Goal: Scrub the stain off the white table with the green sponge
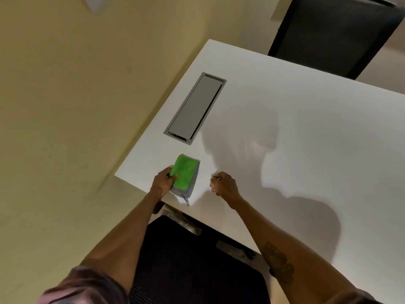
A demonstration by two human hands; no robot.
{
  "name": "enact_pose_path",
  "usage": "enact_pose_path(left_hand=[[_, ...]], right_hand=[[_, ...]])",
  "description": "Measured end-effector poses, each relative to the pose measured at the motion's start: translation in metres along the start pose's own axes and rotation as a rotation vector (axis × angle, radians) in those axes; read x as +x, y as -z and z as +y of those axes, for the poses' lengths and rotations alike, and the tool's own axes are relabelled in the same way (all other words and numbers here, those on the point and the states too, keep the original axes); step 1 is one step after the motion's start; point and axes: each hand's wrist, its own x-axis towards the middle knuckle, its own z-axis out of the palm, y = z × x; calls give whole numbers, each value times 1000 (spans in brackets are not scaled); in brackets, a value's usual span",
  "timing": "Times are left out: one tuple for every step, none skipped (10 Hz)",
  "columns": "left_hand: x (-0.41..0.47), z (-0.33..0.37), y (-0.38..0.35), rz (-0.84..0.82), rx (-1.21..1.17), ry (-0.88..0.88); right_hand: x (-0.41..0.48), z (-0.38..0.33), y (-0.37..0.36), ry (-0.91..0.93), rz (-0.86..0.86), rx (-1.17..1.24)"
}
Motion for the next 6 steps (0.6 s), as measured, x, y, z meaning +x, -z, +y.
enact_pose_path(left_hand=[[8,-4,4,16,141,35],[9,0,1,61,269,67],[2,11,-8,157,419,97],[-13,24,-17,228,507,77],[-28,39,-30,298,593,-41],[-45,62,-46,269,657,-188]], right_hand=[[-1,11,6,-10,9,-33],[-7,15,12,-28,21,-60],[-13,15,18,-4,34,-74],[-25,12,29,39,49,-118],[-39,15,42,77,65,-146],[-52,23,59,95,111,-190]])
